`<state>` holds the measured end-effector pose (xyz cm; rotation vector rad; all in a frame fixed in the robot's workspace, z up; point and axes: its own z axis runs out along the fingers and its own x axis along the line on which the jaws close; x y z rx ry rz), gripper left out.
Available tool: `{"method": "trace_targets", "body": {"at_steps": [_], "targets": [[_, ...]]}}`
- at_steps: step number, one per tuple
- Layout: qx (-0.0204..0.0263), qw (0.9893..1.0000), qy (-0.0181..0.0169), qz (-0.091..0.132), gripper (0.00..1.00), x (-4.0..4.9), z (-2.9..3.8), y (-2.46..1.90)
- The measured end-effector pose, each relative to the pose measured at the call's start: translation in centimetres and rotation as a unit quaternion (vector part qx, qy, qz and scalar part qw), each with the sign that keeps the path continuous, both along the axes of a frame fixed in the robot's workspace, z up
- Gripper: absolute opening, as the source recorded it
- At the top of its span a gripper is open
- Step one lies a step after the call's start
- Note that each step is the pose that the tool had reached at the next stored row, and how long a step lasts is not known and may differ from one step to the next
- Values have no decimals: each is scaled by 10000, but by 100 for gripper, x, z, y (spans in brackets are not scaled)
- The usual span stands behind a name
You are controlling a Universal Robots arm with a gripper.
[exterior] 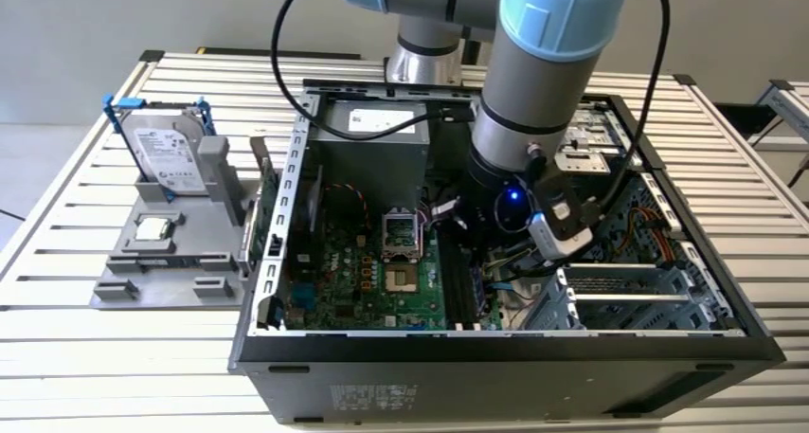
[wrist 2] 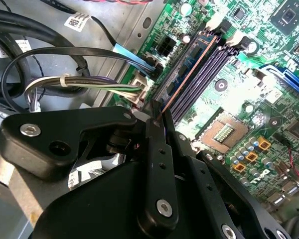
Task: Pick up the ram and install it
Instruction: 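Insert the ram into the slot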
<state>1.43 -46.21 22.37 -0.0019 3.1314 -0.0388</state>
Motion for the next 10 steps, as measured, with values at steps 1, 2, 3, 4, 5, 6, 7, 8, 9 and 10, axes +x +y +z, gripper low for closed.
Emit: {"method": "trace_targets", "body": {"at_steps": [1,2,3,4,5,6,7,8,9,10], "targets": [[0,10000,0,0,0,0,0,-4],[1,10000,0,0,0,0,0,-8],[0,10000,0,0,0,0,0,-11],[0,10000,0,0,0,0,0,-14],[0,10000,0,0,0,0,0,-17],[0,10000,0,0,0,-1,0,-17],[0,10000,0,1,0,-3,0,-17],[1,10000,0,1,0,-5,-1,-18],[0,10000,0,2,0,-10,-1,-19],[0,10000,0,4,0,-15,0,-20]]}}
